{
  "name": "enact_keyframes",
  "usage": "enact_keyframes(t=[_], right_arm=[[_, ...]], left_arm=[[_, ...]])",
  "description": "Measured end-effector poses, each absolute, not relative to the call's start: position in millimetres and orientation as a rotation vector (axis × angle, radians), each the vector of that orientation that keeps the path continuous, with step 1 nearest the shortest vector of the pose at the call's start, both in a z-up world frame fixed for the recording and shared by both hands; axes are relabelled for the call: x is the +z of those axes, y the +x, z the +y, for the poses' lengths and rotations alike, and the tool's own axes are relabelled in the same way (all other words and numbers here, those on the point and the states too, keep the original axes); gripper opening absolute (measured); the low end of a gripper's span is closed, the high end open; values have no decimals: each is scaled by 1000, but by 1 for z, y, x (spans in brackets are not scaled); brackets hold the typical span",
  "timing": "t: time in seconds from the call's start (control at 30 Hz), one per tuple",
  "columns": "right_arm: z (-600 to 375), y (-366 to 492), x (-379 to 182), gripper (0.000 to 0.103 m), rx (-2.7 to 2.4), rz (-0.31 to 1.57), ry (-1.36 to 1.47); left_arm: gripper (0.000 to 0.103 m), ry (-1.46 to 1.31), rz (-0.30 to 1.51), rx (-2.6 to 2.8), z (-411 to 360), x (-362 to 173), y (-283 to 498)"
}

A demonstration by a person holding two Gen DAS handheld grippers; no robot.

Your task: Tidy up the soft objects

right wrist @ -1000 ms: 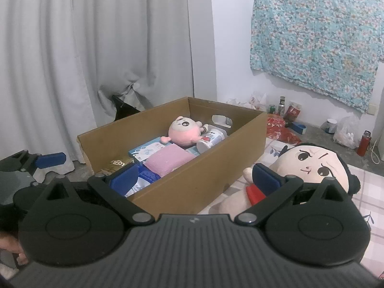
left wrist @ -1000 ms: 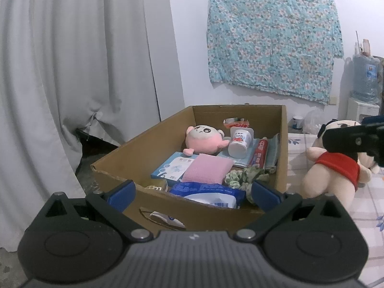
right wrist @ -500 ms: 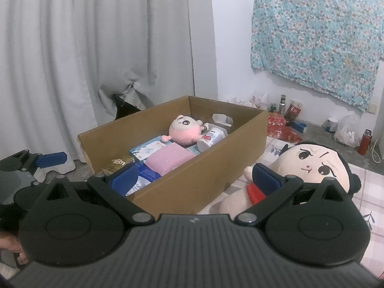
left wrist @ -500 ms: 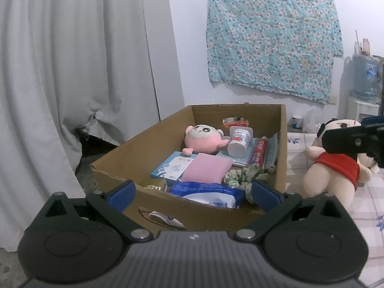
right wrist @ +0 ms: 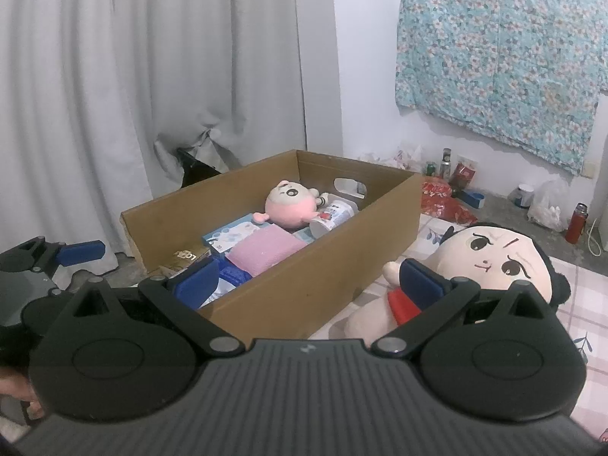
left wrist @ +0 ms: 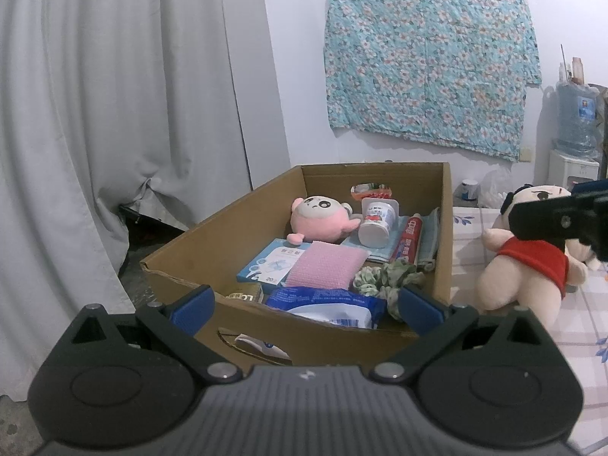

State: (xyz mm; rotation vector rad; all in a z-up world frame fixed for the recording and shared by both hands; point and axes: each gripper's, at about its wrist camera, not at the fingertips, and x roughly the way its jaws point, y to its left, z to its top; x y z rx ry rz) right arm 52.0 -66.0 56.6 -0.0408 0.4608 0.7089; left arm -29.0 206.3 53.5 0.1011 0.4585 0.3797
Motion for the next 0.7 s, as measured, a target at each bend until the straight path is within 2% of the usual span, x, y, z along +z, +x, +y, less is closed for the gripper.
enact_keyframes(t=[0.7], right_arm=[[-63,53,52,102,714,470,-51]], left_arm=[[103,103,462,376,206,53,-28]])
